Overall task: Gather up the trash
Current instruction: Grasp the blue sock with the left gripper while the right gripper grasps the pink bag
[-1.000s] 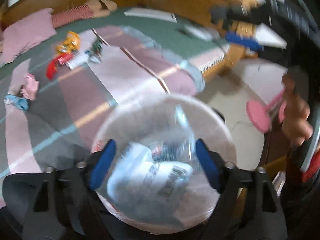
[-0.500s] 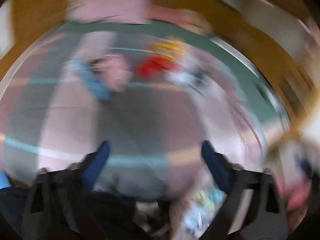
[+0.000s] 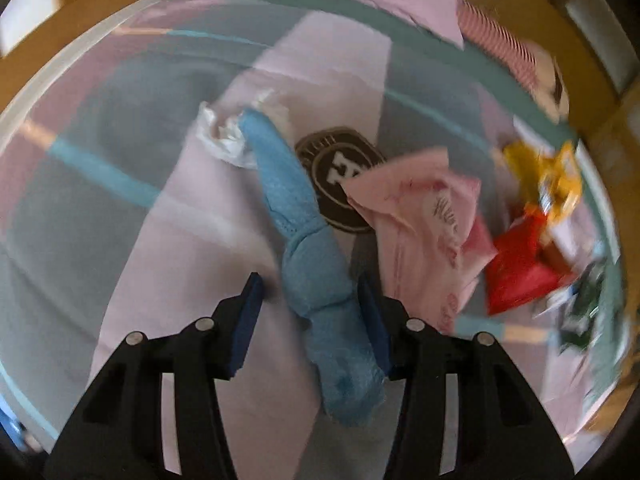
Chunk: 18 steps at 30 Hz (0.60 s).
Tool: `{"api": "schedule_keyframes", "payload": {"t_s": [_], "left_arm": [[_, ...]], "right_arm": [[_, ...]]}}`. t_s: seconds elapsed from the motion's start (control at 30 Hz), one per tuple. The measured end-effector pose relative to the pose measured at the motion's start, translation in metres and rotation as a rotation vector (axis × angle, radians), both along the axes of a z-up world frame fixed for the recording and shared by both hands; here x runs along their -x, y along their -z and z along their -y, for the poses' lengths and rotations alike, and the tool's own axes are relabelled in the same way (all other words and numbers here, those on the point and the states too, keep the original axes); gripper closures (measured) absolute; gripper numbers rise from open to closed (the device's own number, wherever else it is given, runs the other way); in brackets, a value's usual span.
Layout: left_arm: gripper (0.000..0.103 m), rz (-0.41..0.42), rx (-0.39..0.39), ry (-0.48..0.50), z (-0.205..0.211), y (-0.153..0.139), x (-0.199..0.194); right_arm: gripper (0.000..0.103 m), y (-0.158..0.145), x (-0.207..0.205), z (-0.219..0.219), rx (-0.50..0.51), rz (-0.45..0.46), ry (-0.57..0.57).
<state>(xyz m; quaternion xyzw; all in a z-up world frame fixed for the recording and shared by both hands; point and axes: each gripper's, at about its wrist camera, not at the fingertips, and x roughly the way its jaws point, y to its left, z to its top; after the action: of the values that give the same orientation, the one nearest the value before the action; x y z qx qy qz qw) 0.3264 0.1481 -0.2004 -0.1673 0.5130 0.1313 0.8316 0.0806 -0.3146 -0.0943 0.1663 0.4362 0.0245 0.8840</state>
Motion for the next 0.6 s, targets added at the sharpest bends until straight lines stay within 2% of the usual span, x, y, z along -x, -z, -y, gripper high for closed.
{"api": "schedule_keyframes", "payload": {"t_s": [0.03,0.1,0.2,0.3,0.4,0.5,0.6], "left_arm": [[0.054,0.004,-0.022,0.010,0.002,0.001,-0.001],[0.075,0.006,-0.039,0.017,-0.001,0.001,-0.001],[0.075,0.068,-0.010,-0.029,-0.009,-0.018,0.012],[0.075,0.207,-0.085,-0.102,-0.009,-0.062,0.052],[0.075,0.285,-0.126,-0.192,-0.005,-0.081,0.092],[0.075,0.298,-0.144,-0.254,0.005,-0.077,0.127],[0.075,0.285,-0.125,-0.293,0.005,-0.071,0.148]], "right_arm": [[0.032,0.001,-0.006,-0.004,-0.010,0.001,-0.008],[0.032,0.002,-0.019,-0.017,-0.025,0.001,-0.031],[0.032,-0.001,-0.040,-0.038,-0.043,0.014,-0.077],[0.032,-0.003,-0.073,-0.074,-0.049,0.043,-0.158],[0.032,-0.002,-0.114,-0.125,-0.040,0.072,-0.255],[0.032,0.007,-0.160,-0.189,-0.069,0.059,-0.370],[0.032,0.022,-0.205,-0.255,0.010,0.041,-0.436]]}}
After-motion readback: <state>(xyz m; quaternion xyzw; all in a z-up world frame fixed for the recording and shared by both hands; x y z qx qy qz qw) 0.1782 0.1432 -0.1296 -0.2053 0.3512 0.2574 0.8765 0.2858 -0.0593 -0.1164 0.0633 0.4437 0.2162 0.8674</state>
